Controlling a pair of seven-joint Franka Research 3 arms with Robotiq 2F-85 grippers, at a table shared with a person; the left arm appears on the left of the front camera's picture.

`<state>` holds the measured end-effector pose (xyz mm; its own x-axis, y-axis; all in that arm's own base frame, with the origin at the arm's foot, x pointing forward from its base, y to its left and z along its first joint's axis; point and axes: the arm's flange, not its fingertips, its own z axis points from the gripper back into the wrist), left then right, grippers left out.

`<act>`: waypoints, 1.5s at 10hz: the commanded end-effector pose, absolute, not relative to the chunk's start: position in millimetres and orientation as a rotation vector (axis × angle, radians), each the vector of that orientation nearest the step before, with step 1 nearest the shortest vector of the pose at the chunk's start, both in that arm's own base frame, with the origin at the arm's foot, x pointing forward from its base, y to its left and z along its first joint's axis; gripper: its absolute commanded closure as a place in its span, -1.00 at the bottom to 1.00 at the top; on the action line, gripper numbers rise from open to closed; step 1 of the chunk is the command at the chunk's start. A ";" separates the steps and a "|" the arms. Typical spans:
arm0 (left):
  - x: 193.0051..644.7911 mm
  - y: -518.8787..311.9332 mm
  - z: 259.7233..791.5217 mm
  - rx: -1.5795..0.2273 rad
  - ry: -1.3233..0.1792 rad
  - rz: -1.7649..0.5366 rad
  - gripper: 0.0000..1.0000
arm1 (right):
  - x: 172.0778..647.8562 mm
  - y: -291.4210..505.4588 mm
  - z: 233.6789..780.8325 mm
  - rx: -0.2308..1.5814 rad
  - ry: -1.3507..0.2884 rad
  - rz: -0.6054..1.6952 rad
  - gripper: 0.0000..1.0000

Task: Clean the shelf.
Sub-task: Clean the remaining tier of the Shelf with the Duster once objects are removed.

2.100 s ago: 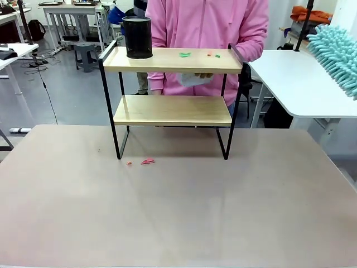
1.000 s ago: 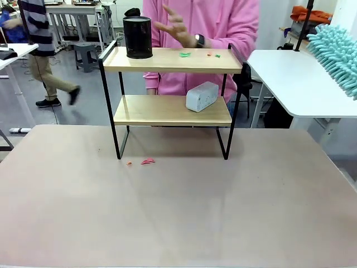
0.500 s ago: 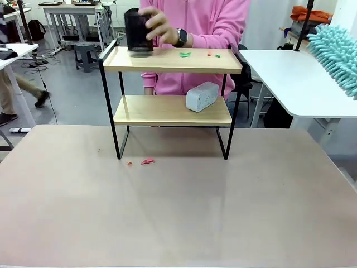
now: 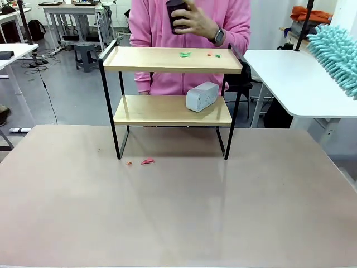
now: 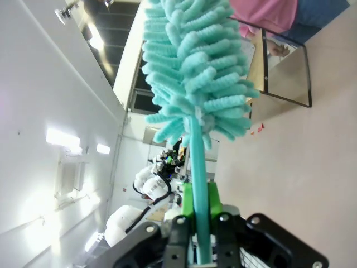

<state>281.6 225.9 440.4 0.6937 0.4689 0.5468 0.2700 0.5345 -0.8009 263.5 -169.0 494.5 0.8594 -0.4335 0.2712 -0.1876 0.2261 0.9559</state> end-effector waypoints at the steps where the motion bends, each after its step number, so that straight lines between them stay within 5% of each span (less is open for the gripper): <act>1: 281.4 223.5 439.7 -1.040 -0.859 0.124 -1.00 | 291.9 -101.6 565.1 1.154 -0.508 -0.018 0.74; 4: 281.4 223.5 439.7 -1.040 -0.859 0.124 -1.00 | 341.6 32.5 605.9 0.933 -0.386 0.180 0.74; 9: 281.4 223.5 439.7 -1.040 -0.859 0.124 -1.00 | 333.6 76.3 608.2 0.922 -0.403 0.247 0.74; 11: 281.4 223.5 439.7 -1.040 -0.859 0.124 -1.00 | 327.5 74.2 636.3 0.825 -0.515 0.177 0.74; 15: 281.4 223.5 439.7 -1.040 -0.859 0.124 -1.00 | 365.5 113.1 678.8 0.539 -0.473 -0.021 0.74</act>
